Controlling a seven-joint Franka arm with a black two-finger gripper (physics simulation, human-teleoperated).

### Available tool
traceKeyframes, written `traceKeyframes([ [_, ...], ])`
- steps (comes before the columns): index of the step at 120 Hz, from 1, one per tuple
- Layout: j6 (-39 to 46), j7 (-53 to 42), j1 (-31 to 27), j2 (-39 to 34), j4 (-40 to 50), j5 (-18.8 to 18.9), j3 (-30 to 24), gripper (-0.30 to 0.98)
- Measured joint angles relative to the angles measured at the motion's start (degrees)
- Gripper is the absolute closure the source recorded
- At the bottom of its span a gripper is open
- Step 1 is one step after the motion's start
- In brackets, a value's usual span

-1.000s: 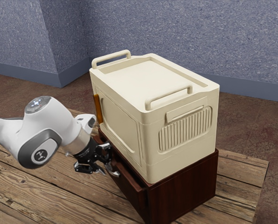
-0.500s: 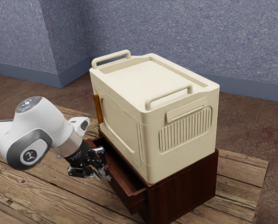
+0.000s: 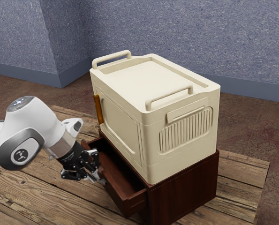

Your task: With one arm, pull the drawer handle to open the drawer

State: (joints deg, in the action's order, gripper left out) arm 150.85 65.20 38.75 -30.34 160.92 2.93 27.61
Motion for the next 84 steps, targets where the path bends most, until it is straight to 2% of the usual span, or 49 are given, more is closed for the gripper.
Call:
traceKeyframes([
  [84,-3.1,0.1,-3.6,-5.8,3.7,1.0,-0.5,0.71],
])
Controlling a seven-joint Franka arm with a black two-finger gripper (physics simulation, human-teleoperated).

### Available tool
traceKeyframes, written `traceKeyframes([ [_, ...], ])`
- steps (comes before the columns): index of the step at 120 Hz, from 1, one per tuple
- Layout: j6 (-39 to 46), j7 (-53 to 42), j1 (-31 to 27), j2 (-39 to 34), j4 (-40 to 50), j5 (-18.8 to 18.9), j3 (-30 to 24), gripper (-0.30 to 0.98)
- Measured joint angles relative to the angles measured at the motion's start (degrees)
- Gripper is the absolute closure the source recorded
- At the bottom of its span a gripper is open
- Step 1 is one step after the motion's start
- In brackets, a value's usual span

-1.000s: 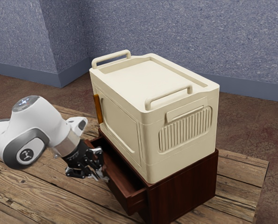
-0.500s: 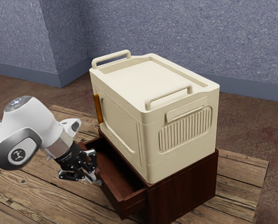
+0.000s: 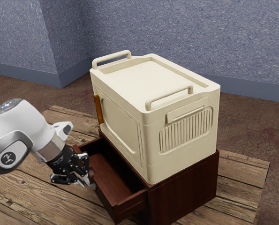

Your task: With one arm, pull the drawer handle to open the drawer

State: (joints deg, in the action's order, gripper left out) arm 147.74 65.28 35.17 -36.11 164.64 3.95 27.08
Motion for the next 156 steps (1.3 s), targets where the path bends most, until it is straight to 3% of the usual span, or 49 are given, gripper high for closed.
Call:
traceKeyframes([
  [156,-4.7,0.1,-5.9,-10.2,6.0,3.4,0.0,0.71],
])
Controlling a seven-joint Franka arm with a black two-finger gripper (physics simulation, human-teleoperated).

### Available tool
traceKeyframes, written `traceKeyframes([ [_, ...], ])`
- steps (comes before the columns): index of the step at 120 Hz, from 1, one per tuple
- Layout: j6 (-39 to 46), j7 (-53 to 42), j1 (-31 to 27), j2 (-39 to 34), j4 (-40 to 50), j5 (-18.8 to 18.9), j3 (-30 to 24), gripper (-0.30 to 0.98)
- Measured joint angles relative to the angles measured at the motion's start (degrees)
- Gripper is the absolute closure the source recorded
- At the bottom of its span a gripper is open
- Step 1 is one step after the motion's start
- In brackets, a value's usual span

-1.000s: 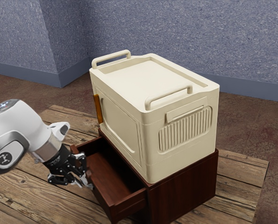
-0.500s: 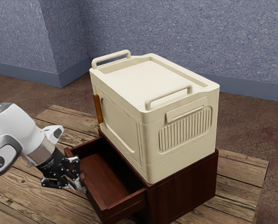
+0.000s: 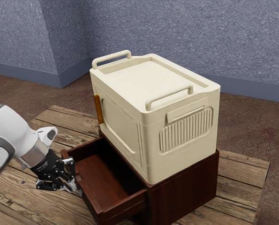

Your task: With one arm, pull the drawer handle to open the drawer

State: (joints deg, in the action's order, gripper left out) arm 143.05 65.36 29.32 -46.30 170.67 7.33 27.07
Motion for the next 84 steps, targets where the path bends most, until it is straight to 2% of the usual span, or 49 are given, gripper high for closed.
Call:
traceKeyframes([
  [57,-4.6,0.1,-1.7,-5.4,0.5,0.6,0.1,0.72],
  [84,-6.8,0.1,-2.7,-6.2,0.6,1.4,0.2,0.67],
])
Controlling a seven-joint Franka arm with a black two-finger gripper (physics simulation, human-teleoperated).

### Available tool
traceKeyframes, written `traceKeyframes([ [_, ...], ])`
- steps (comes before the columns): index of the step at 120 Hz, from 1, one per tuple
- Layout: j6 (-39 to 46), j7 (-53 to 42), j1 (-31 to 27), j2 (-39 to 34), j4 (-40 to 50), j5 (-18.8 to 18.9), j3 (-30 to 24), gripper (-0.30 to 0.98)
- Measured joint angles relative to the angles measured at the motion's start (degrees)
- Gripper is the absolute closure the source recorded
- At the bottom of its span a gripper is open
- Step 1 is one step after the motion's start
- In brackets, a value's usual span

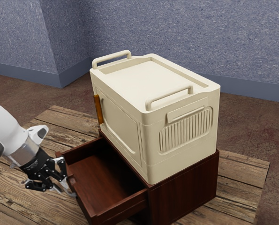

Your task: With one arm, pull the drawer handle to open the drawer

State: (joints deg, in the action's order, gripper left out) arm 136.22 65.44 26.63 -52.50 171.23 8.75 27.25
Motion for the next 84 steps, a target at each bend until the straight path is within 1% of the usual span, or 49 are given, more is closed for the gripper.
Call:
traceKeyframes([
  [15,-0.8,0.0,-0.2,-0.3,0.0,0.4,0.1,0.56],
  [31,-1.9,-0.1,-0.7,-0.8,0.0,0.7,0.1,0.5],
  [62,-3.8,-0.1,-0.9,-1.2,0.0,1.4,0.2,0.44],
  [84,-4.8,-0.1,-1.0,-4.8,0.0,1.5,0.4,0.4],
])
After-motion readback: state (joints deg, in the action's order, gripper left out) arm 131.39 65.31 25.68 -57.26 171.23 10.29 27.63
